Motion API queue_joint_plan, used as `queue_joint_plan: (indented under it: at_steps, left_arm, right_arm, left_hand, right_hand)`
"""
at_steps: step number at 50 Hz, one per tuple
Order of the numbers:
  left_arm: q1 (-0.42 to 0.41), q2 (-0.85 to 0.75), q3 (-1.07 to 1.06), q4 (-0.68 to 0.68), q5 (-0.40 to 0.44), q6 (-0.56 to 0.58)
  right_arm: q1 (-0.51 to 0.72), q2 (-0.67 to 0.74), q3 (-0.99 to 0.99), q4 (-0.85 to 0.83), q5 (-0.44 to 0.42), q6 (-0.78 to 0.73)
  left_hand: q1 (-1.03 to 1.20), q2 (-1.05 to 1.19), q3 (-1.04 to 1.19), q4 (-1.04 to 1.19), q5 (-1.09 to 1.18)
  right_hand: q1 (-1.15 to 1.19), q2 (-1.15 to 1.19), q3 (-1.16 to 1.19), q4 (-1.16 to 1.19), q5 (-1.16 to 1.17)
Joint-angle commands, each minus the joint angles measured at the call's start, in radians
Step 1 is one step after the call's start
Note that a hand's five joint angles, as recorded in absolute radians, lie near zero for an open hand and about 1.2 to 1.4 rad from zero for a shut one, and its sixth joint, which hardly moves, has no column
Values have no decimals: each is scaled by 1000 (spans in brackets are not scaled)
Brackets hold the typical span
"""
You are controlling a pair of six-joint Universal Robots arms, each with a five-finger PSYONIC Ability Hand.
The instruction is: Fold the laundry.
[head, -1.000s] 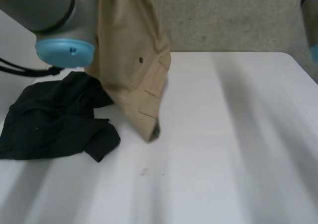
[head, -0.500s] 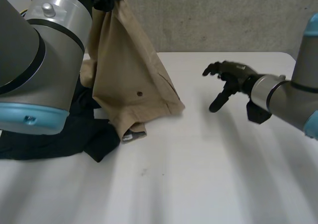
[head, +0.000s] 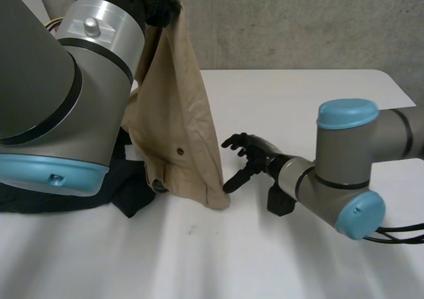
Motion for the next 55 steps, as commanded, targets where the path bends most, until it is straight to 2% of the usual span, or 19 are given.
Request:
queue_joint_plan:
  at_steps: [1, 7, 11, 16, 26, 28, 30, 32, 33, 36, 39, 40, 42, 43, 46, 47, 51, 55]
  left_arm:
    - [0, 0, 0, -10, -2, 11]
    - [-1, 9, 2, -10, -1, 11]
    - [-4, 12, 2, -10, -2, 11]
    - [-14, 12, 2, -11, -2, 11]
    - [-21, 10, 2, -17, -4, 11]
    - [-20, 7, 2, -17, -4, 11]
    - [-20, 6, 3, -17, -5, 11]
    - [-20, 6, 3, -17, -5, 11]
    - [-20, 6, 3, -17, -5, 11]
    - [-18, 10, 3, -19, -5, 11]
    - [-18, 13, -1, -25, -7, 10]
    - [-18, 15, -3, -28, -7, 10]
    - [-18, 32, -11, -46, -7, 10]
    - [-18, 42, -15, -57, -5, 8]
    - [-14, 73, -32, -99, -7, 4]
    - [-12, 81, -40, -109, -7, 4]
    - [-11, 133, -81, -154, -8, 1]
    - [-6, 174, -141, -201, -16, -27]
  right_arm:
    - [-67, -151, 166, -10, 9, -120]
    - [-71, -153, 245, -30, -16, -164]
    - [-63, -137, 242, -81, -19, -106]
    - [0, -50, 165, -141, -14, 6]
    - [71, 41, 71, -136, -7, 63]
    - [86, 44, 73, -136, -13, 96]
    - [89, 44, 74, -136, -14, 127]
    - [86, 34, 77, -144, 0, 130]
    - [77, 27, 80, -150, 7, 129]
    - [64, 1, 80, -152, 39, 117]
    - [-1, -111, 84, -158, 79, -12]
    - [-71, -204, 94, -153, 84, -155]
    - [-130, -287, 93, -145, 81, -305]
    - [-174, -373, 88, -127, 75, -463]
    - [-221, -488, 74, -64, 61, -707]
    - [-222, -563, 38, 3, 59, -849]
    - [-227, -659, -65, 153, 72, -994]
    - [-239, -684, -146, 307, 44, -1008]
  left_hand:
    - [294, 199, 203, 196, 240]
    - [294, 199, 203, 196, 240]
    - [294, 199, 203, 196, 240]
    - [294, 199, 203, 196, 240]
    - [294, 199, 203, 196, 240]
    - [294, 199, 203, 196, 240]
    - [294, 199, 203, 196, 240]
    - [294, 199, 203, 196, 240]
    - [294, 199, 203, 196, 240]
    - [294, 199, 203, 196, 240]
    - [294, 199, 203, 196, 240]
    - [294, 199, 203, 196, 240]
    - [294, 199, 203, 196, 240]
    - [294, 199, 203, 196, 240]
    - [294, 199, 203, 196, 240]
    - [294, 199, 203, 196, 240]
    - [294, 199, 203, 196, 240]
    - [294, 199, 203, 196, 240]
  right_hand:
    - [50, -41, -26, 10, 20]
    - [44, -47, -31, 4, 14]
    - [41, -50, -34, 1, 11]
    - [47, -44, -29, 7, 17]
    - [79, -12, 4, 39, 49]
    - [156, 65, 80, 115, 126]
    - [393, 302, 317, 352, 363]
    - [797, 706, 721, 757, 767]
    - [1112, 1021, 1036, 1072, 1082]
    - [1115, 1024, 1039, 1075, 1085]
    - [1115, 1024, 1039, 1075, 1085]
    - [1115, 1024, 1039, 1075, 1085]
    - [1115, 1024, 1039, 1075, 1085]
    - [1115, 1024, 1039, 1075, 1085]
    - [1115, 1024, 1039, 1075, 1085]
    - [1115, 1024, 1039, 1075, 1085]
    - [1115, 1024, 1039, 1075, 1085]
    - [1115, 1024, 1039, 1075, 1085]
